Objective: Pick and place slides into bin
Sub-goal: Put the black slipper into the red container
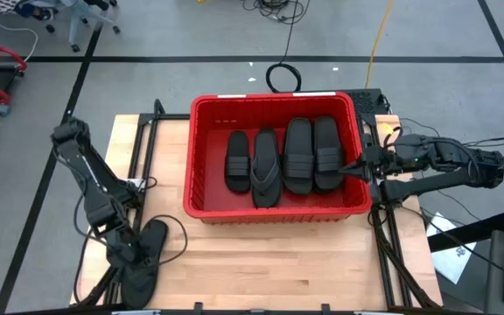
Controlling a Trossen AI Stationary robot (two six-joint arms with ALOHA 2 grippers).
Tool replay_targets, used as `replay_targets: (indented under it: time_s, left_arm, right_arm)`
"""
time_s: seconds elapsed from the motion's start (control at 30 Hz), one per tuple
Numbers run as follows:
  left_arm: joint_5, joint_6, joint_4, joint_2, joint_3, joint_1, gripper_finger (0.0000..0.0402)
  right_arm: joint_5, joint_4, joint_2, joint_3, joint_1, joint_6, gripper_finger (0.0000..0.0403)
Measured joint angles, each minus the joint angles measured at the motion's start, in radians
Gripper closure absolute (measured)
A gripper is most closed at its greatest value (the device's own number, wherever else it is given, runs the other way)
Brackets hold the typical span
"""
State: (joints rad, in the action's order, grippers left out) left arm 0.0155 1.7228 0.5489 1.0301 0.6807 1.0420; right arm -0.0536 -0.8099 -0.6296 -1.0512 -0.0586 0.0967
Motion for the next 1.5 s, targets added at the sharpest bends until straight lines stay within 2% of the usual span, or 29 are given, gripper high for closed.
replay_targets:
  time_s: [0.13, 0.27, 0.6, 0.83, 1.07, 1.2, 1.37, 1.5]
  left_arm:
    - [0.019, 0.047, 0.038, 0.033, -0.017, -0.012, 0.0129]
    - [0.095, 0.078, 0.042, 0.071, -0.034, -0.038, 0.0106]
    - [0.264, 0.081, 0.044, 0.127, -0.034, -0.031, 0.0101]
    - [0.368, 0.269, 0.030, 0.129, -0.034, -0.066, 0.0101]
    - [0.340, 0.317, 0.029, 0.129, -0.034, -0.104, 0.0101]
    - [0.280, 0.238, 0.022, 0.129, -0.034, -0.118, 0.0101]
    - [0.273, 0.140, 0.025, 0.129, -0.034, -0.124, 0.0102]
    - [0.297, 0.068, 0.020, 0.129, -0.034, -0.124, 0.0132]
  right_arm:
    - [0.001, 0.025, 0.000, 0.000, 0.000, 0.016, 0.0403]
    - [-0.002, 0.032, 0.000, 0.000, 0.000, 0.045, 0.0403]
    - [-0.002, 0.032, 0.000, 0.000, 0.000, 0.079, 0.0403]
    - [-0.002, 0.032, 0.000, 0.000, 0.000, 0.079, 0.0403]
    - [-0.002, 0.034, 0.000, 0.000, 0.000, 0.073, 0.0403]
    - [-0.002, 0.034, 0.000, 0.000, 0.000, 0.071, 0.0403]
    - [-0.002, 0.034, 0.000, 0.000, 0.000, 0.071, 0.0403]
    - [-0.002, 0.034, 0.000, 0.000, 0.000, 0.071, 0.0403]
